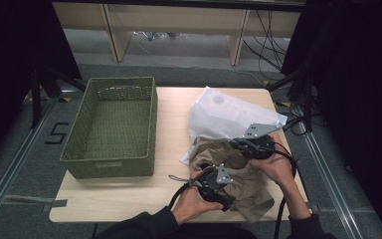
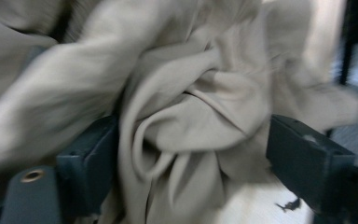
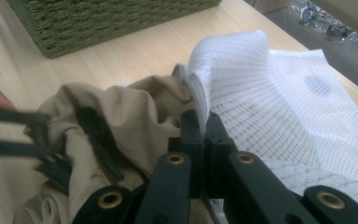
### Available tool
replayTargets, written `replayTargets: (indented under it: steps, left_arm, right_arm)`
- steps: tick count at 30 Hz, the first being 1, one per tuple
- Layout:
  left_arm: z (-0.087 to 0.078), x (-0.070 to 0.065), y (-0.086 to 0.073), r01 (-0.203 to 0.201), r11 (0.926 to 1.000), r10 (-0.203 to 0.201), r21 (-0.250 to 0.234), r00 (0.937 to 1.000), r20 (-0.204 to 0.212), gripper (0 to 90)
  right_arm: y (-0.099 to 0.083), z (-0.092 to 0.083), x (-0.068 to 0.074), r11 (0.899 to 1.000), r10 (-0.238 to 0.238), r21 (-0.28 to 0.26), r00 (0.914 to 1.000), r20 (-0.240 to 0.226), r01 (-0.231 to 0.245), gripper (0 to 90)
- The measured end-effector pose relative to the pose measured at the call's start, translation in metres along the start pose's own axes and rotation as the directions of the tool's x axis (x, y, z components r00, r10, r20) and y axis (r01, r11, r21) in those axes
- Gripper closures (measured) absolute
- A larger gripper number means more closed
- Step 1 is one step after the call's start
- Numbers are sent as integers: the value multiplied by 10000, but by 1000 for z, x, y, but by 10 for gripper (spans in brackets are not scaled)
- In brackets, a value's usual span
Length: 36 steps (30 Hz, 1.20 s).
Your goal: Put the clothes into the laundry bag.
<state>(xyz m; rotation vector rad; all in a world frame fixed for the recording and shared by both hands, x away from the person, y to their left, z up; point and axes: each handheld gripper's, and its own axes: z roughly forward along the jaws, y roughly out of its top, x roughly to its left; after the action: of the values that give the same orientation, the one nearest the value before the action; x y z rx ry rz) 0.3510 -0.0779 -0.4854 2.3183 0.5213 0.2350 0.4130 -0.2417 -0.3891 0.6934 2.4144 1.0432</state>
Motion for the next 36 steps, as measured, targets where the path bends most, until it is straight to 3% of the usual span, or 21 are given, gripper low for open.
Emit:
replayTargets:
  steps: [1,3,5,6,8,10,14,15,17,18,19,21,22,23,24,25,28,30,32,34,36]
  left_arm:
    - [6,1,0,-180,9998,181,106,9998,-85,245]
    - [13,6,1,-394,9992,392,-22,9979,-521,473]
    - [14,16,2,-178,9994,156,-304,9973,-712,682]
    - [12,22,3,-32,9992,-1,-389,9965,-835,727]
    - [4,32,6,187,9972,-275,-727,9922,-1218,775]
    - [-5,44,10,660,9917,-825,-1103,9849,-1525,787]
    - [-21,66,16,1453,9689,-1841,-2001,9641,-1914,797]
    - [-24,71,16,1466,9667,-1891,-2096,9614,-2001,797]
    - [-28,75,15,1760,9552,-2264,-2381,9524,-2043,798]
    - [-29,74,15,1787,9552,-2290,-2359,9512,-2068,798]
    - [-30,73,15,1654,9581,-2150,-2337,9547,-2058,797]
    - [-35,70,17,1672,9568,-2190,-2378,9526,-2113,798]
    - [-36,69,18,1726,9520,-2264,-2528,9529,-2019,798]
    - [-39,69,20,1816,9497,-2303,-2553,9572,-1756,798]
    - [-41,67,23,1856,9465,-2374,-2641,9546,-1799,798]
    - [-42,66,23,1751,9477,-2267,-2668,9578,-1765,797]
    - [-27,59,17,1002,9741,-1425,-2027,9681,-2060,788]
    - [-6,54,10,1552,9715,-1843,-1792,9699,-1590,767]
    - [9,55,4,1776,9687,-2016,-1732,9704,-1327,732]
    - [9,55,3,1753,9713,-1969,-1605,9717,-1303,690]
    - [-1,55,3,1573,9765,-1758,-1473,9768,-1222,611]
  right_arm:
    - [0,-1,0,10000,-8,-9,10000,-19,8,899]
    - [0,-2,-1,10000,-72,4,10000,-28,72,899]
    - [-2,-3,-1,9999,52,95,10000,-64,-52,899]
    - [-3,-3,-3,10000,-50,16,10000,10,50,899]
    - [-5,-6,-4,10000,-57,32,10000,-50,57,899]
    - [-5,-10,-4,10000,-33,-1,10000,-84,33,899]
    - [-1,-19,-1,9997,-123,-229,9999,-107,120,900]
    - [0,-21,1,9996,-90,-252,9999,-107,87,900]
    - [-1,-23,4,9996,-196,-211,9996,-181,192,900]
    - [-2,-23,6,9995,-239,-208,9995,-212,234,900]
    - [-3,-21,8,9994,-319,-144,9992,-256,316,900]
    - [-7,-18,11,9997,-262,-13,9991,-331,262,900]
    - [-9,-17,13,9998,-212,23,9988,-436,214,900]
    - [-11,-16,15,9998,-166,101,9989,-442,171,900]
    - [-12,-16,15,9998,-136,155,9989,-438,143,900]
    - [-14,-17,16,9999,-25,111,9992,-392,30,900]
    - [-17,-22,14,10000,44,-52,9991,-425,-46,900]
    - [-21,-22,14,9999,101,15,9992,-393,-101,900]
    - [-25,-20,14,9995,248,214,9990,-362,-240,900]
    - [-27,-17,13,9992,199,350,9992,-359,-187,900]
    - [-29,-15,12,9995,38,315,9991,-430,-25,899]
